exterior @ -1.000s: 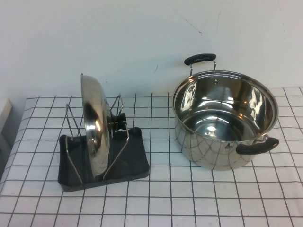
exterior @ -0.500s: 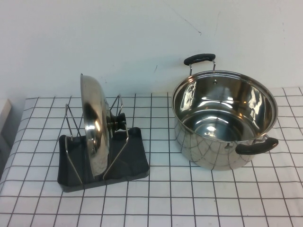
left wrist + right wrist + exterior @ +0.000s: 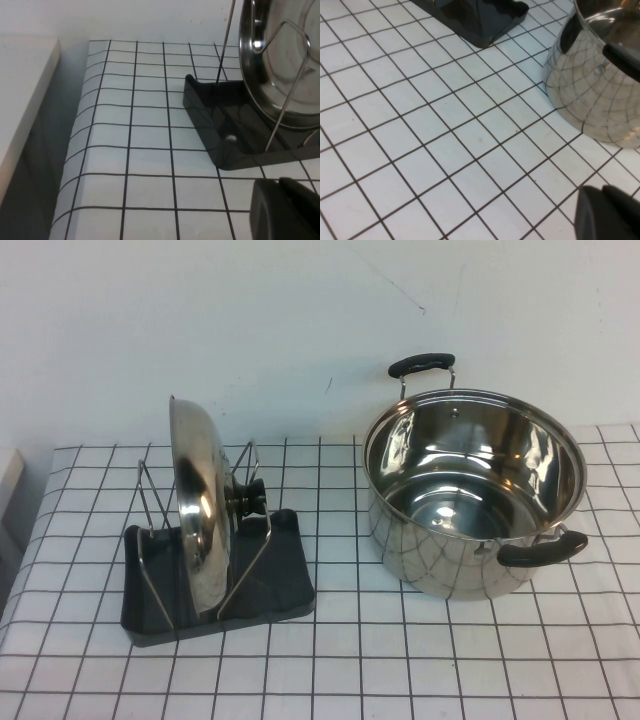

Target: Put pot lid on rack

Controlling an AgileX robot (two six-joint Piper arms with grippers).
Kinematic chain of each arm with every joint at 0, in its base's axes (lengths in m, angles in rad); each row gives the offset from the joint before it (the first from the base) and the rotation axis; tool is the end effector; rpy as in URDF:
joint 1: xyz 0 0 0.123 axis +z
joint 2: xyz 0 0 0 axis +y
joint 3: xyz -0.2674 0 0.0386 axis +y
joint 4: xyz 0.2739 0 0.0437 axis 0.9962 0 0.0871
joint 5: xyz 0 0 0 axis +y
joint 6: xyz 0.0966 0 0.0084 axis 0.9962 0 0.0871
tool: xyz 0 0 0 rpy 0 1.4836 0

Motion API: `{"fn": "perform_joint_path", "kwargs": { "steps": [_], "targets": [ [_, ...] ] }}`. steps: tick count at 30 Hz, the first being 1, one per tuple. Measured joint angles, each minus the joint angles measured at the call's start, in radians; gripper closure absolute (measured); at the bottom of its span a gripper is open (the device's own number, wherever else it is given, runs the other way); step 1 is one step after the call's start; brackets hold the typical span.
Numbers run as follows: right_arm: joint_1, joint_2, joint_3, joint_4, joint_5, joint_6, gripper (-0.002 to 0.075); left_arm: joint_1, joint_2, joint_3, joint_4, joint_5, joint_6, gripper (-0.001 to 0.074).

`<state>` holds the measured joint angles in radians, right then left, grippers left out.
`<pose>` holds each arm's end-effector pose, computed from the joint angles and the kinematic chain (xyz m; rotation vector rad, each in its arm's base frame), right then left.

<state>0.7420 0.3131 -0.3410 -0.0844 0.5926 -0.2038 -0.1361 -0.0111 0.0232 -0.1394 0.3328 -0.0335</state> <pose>0.0887 0.0751 0.2490 -0.9735 1.8096 0.2434 0.0988 -0.0180 0.1746 0.0054 1.8326 -0.2538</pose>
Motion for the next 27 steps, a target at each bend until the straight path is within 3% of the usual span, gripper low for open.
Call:
{"fn": "perform_joint_path", "kwargs": {
  "steps": [27],
  "targets": [
    [0.000,0.000,0.000,0.000,0.020,0.000,0.0727,-0.022,0.000,0.000,0.001,0.000,0.013,0.0737]
  ]
}}
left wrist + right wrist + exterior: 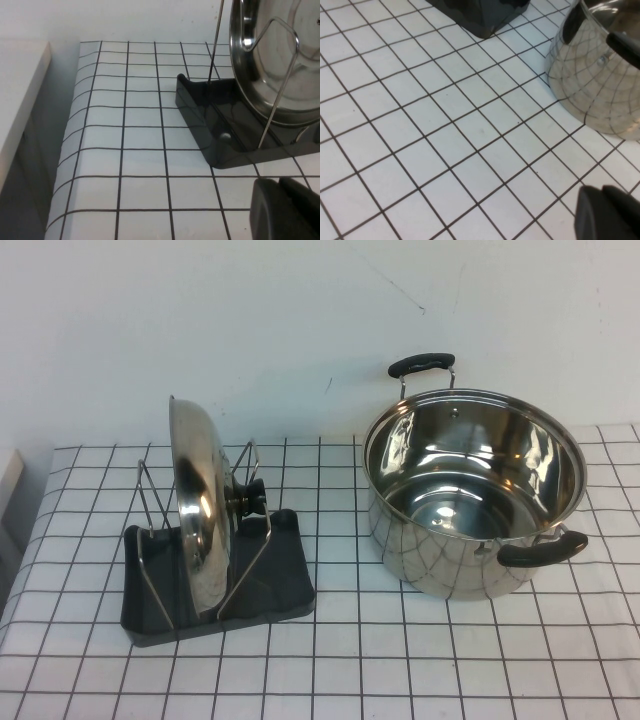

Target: Put pot lid on rack

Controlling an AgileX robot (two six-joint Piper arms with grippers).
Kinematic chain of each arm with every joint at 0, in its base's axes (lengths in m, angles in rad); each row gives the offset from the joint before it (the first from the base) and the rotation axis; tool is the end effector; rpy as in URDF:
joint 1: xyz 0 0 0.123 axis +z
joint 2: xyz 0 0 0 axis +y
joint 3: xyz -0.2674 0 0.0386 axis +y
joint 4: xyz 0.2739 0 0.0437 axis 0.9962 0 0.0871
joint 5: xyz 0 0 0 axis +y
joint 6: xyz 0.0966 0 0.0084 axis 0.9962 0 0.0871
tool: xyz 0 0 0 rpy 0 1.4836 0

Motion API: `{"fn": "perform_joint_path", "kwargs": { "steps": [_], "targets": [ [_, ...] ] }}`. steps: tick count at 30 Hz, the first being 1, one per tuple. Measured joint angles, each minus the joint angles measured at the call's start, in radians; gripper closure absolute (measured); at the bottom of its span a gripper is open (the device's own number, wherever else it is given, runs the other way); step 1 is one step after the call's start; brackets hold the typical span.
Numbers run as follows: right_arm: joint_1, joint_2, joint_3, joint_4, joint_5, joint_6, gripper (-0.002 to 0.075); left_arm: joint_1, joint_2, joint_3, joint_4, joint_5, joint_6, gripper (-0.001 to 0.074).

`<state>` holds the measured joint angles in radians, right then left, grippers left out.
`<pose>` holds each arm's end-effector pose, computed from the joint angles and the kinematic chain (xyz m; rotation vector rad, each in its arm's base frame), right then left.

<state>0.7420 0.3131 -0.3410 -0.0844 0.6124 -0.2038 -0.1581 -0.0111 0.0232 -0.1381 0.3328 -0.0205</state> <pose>0.0881 0.0744 0.2473 -0.9818 1.8274 0.2385 0.0984 -0.0201 0.1746 0.0383 1.8326 -0.2589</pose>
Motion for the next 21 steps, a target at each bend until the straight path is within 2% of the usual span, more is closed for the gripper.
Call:
{"fn": "perform_joint_path", "kwargs": {
  "steps": [6,11,13,21],
  "targets": [
    [-0.020,-0.046,0.039,0.002,0.000,0.000,0.0727,0.000,0.000,0.000,0.000,0.001,0.002,0.0737],
    [-0.118,-0.142,0.088,0.001,-0.020,0.002,0.0727,0.000,0.000,0.000,0.000,0.001,0.004,0.0737],
    [-0.183,-0.186,0.120,0.001,-0.031,0.006,0.0727,0.000,0.000,0.000,0.000,0.001,0.004,0.0737],
    [-0.544,-0.325,0.230,-0.011,-0.115,0.021,0.0727,0.000,0.000,0.000,0.000,0.001,0.008,0.0737]
  ]
}}
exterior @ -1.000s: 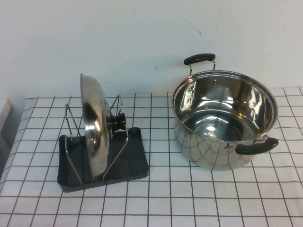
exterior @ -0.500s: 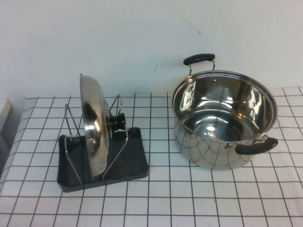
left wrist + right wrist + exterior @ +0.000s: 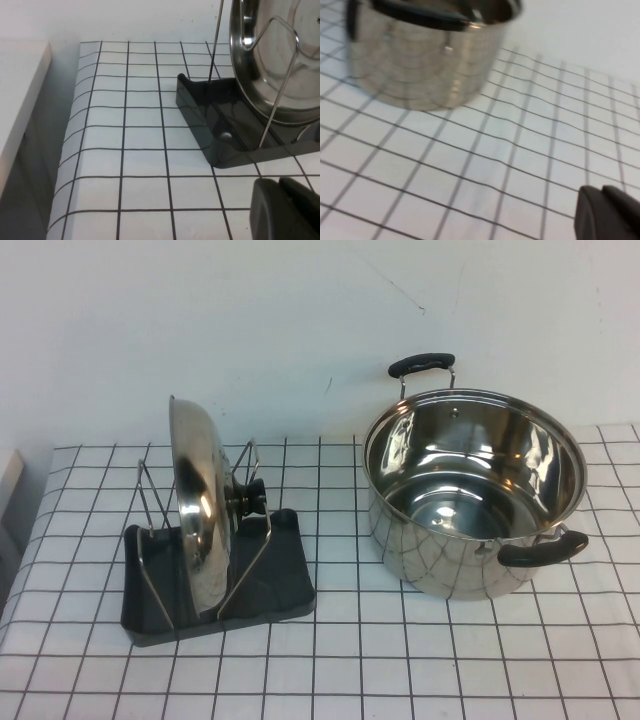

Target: Put pot lid on rack

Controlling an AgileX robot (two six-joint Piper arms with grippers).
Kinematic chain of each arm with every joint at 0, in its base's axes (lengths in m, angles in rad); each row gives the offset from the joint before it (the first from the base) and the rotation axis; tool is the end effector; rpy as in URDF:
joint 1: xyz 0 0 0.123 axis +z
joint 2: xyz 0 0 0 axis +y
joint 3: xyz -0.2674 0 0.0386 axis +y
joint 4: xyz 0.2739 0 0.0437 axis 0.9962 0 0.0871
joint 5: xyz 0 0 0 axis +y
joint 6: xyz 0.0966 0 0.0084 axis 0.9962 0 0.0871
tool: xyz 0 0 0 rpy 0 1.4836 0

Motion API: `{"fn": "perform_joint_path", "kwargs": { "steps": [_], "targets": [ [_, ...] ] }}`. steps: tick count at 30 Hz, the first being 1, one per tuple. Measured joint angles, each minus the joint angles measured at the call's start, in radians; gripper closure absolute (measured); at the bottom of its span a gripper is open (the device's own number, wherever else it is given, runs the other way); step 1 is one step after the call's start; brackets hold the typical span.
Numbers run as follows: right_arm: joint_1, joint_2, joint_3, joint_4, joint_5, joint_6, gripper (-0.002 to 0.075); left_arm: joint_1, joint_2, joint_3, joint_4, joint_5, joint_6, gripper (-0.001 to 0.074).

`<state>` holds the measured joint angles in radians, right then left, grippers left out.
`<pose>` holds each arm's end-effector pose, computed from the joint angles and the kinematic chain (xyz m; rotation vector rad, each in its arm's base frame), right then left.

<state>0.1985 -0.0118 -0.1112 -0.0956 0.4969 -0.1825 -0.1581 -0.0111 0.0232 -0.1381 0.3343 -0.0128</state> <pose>0.0907 0.0137 0.2082 -0.3969 1.8133 -0.0896 0.0983 -0.0201 0.1744 0.0455 1.8336 -0.2535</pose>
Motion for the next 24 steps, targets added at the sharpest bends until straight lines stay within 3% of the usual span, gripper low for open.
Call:
{"fn": "perform_joint_path", "kwargs": {
  "steps": [4,8,24],
  "targets": [
    [-0.124,-0.001,0.047,0.000,-0.026,0.000,0.0727,0.000,0.000,0.000,0.000,0.000,0.002,0.0736],
    [-0.181,-0.001,0.117,0.000,-0.080,0.016,0.0727,0.000,0.000,0.000,0.000,0.000,0.002,0.0737],
    [-0.193,-0.001,0.129,-0.001,-0.112,0.167,0.0727,0.000,0.000,0.000,0.000,0.000,0.002,0.0737]
  ]
}}
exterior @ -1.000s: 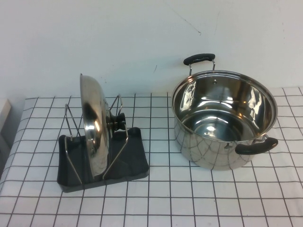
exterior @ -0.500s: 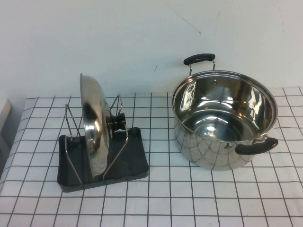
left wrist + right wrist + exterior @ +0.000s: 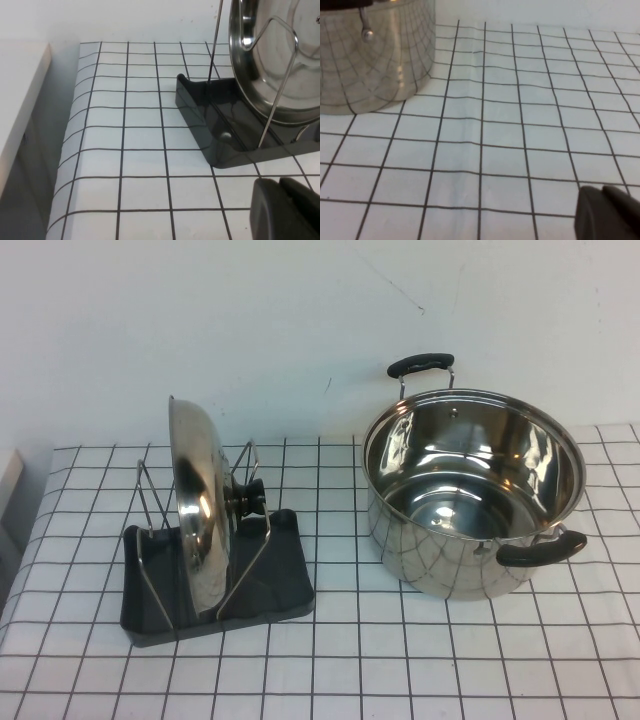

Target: Put pot lid on rack

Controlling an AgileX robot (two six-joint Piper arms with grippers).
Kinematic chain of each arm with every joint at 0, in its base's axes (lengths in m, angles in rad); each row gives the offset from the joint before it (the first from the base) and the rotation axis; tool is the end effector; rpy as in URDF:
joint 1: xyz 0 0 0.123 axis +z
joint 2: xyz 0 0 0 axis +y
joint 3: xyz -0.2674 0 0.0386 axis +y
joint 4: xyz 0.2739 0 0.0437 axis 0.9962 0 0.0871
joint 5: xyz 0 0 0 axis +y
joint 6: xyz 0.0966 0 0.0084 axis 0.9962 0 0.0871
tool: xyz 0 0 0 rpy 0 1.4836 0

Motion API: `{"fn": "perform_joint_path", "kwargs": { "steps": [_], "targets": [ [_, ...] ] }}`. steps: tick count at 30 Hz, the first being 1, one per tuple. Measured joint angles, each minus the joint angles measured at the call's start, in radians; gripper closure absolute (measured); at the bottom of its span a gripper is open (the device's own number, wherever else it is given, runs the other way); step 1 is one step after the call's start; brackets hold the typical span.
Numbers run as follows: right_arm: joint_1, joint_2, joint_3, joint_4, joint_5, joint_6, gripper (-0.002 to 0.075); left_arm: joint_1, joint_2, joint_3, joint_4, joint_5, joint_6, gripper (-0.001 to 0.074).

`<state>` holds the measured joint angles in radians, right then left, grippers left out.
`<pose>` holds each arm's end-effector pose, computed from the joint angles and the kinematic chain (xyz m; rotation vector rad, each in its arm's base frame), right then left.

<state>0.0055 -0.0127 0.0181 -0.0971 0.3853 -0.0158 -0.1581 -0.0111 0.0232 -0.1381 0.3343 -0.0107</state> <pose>0.0988 -0.0030 0.1716 -0.0791 1.8721 -0.1032 0.0983 -0.0201 0.1744 0.0474 1.8335 -0.2520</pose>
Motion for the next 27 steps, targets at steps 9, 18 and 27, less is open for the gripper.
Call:
{"fn": "perform_joint_path", "kwargs": {
  "steps": [9,18,27],
  "targets": [
    [-0.044,0.000,0.000,-0.041,0.002,0.045,0.0728,0.000,0.000,0.000,0.000,0.000,0.004,0.0737],
    [-0.058,0.000,0.000,-0.043,0.002,0.048,0.0728,0.000,0.000,0.000,0.000,0.000,0.011,0.0737],
    [-0.098,0.000,0.001,-0.045,0.000,0.048,0.0728,0.000,0.000,0.000,0.000,0.000,0.011,0.0737]
  ]
}}
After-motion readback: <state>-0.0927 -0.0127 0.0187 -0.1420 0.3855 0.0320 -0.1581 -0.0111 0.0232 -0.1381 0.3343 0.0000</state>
